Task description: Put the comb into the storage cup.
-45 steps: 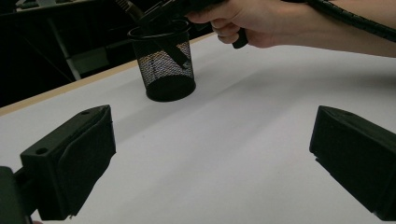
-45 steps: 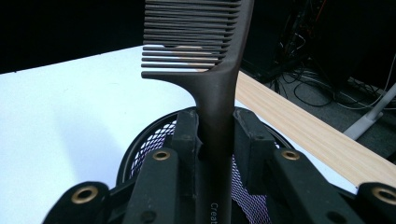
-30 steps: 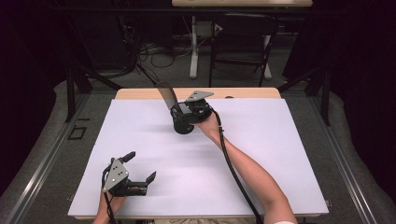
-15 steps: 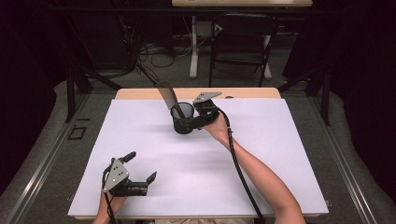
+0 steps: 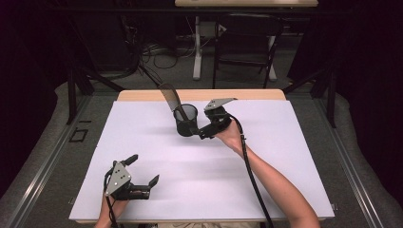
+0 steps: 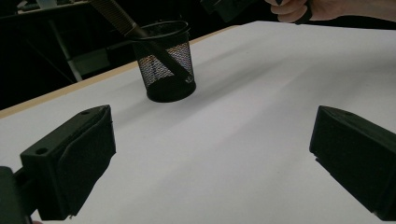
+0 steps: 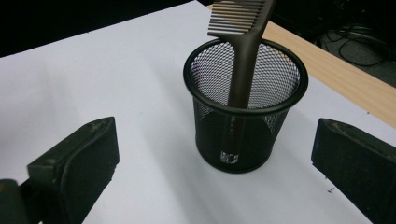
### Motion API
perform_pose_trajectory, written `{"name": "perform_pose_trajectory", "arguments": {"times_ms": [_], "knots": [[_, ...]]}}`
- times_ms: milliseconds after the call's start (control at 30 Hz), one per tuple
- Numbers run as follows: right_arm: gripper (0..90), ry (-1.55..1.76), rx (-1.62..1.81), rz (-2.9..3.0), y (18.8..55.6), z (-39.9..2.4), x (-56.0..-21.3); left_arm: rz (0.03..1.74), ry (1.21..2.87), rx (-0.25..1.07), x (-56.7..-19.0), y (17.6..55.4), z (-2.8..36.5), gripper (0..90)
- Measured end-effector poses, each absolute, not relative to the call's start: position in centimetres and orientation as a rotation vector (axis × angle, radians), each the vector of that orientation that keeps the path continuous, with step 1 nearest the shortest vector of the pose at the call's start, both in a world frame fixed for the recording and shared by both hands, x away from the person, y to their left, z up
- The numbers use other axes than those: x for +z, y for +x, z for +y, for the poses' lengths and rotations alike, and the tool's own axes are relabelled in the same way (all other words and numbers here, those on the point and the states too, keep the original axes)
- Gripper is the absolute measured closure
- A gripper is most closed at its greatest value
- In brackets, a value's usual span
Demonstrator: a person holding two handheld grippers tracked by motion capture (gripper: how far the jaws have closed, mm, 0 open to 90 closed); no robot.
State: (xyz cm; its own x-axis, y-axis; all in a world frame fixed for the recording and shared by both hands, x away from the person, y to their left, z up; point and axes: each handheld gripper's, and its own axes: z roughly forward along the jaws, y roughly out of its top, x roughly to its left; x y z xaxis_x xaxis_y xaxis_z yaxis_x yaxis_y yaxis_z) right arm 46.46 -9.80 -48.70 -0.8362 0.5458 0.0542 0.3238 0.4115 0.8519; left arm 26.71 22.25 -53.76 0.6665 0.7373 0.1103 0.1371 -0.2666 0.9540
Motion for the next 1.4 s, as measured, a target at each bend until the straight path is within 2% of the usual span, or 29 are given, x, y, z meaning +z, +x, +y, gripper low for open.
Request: {"name": "perform_pose_trajectory", "arguments": {"times_ms": [1400], "knots": [[0.0, 0.746, 1.311, 2.497, 40.9, -16.3, -48.8, 0.706, 1.775, 0.676, -53.8, 26.7, 22.2, 0.3]]}}
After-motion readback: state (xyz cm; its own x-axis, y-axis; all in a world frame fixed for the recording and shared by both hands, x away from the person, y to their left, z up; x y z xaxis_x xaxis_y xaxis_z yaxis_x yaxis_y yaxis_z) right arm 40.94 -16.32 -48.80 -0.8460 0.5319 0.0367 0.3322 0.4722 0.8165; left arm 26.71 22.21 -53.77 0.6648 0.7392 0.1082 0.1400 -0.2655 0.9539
